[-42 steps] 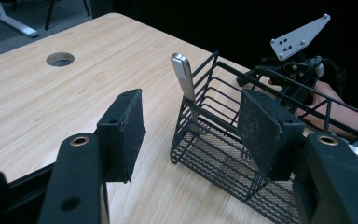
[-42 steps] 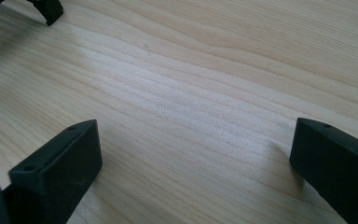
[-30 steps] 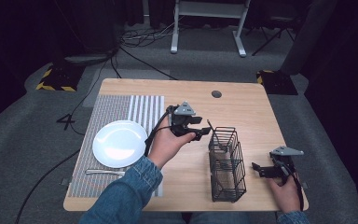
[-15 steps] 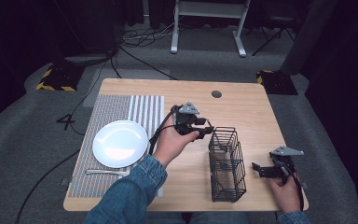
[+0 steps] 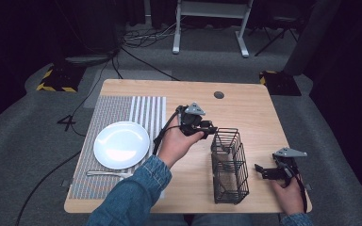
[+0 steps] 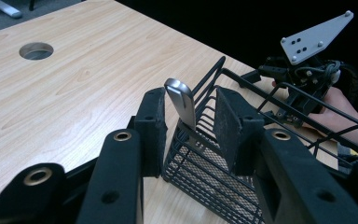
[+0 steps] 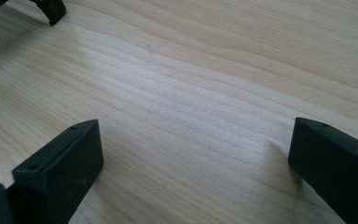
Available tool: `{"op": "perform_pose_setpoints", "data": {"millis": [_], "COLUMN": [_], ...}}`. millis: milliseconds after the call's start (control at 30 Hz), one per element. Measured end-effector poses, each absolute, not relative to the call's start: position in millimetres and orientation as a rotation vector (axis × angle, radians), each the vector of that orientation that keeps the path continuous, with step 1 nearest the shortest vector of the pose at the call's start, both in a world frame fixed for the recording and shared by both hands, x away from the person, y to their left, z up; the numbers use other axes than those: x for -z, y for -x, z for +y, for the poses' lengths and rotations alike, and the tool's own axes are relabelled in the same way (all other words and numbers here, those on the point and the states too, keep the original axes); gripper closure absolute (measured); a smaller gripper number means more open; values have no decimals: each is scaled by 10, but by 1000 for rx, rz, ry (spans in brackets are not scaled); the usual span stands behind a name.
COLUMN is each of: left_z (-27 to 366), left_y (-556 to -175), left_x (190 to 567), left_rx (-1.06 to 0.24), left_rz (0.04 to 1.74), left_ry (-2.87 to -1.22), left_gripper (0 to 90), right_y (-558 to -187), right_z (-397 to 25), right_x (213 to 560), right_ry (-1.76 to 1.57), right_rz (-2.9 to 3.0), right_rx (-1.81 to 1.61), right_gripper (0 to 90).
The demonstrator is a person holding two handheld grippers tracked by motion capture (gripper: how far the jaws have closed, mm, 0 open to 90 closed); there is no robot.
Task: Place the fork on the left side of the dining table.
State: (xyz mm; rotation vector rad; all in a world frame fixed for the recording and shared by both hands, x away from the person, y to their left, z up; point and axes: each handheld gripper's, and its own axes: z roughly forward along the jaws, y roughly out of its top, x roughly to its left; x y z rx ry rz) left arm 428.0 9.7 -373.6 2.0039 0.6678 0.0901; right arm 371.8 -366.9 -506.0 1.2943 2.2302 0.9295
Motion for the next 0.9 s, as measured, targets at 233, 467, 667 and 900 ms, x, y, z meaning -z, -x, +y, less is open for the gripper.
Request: {"op": "perform_pose_setpoints", "data": {"millis": [233,467,667,900], "left_z": [89,94,93,88], "left_y": [-4281,-4283,-4269,-4185], "left_x": [3713,3682,3654,3523], "left_rx": [-87,-83,-38,-82], "left_rz": [680,702,691,638], "left_ry": [-2003,-2013,-2017,-2051], "left_gripper": [698,767,819,858], "right_y": [-3717,-3716,-3716,-3715], "right_z": [-3668,-3668,-3669,-3669], "right_x": [5059,5059,5060,5060], "right_ry": [-1293,-1292,-1289,-1288], "right_rz": [2231,2232,2233,2233], "right_rx": [-930,-931,-931,-932], "right_gripper": [31,32,33,33]}}
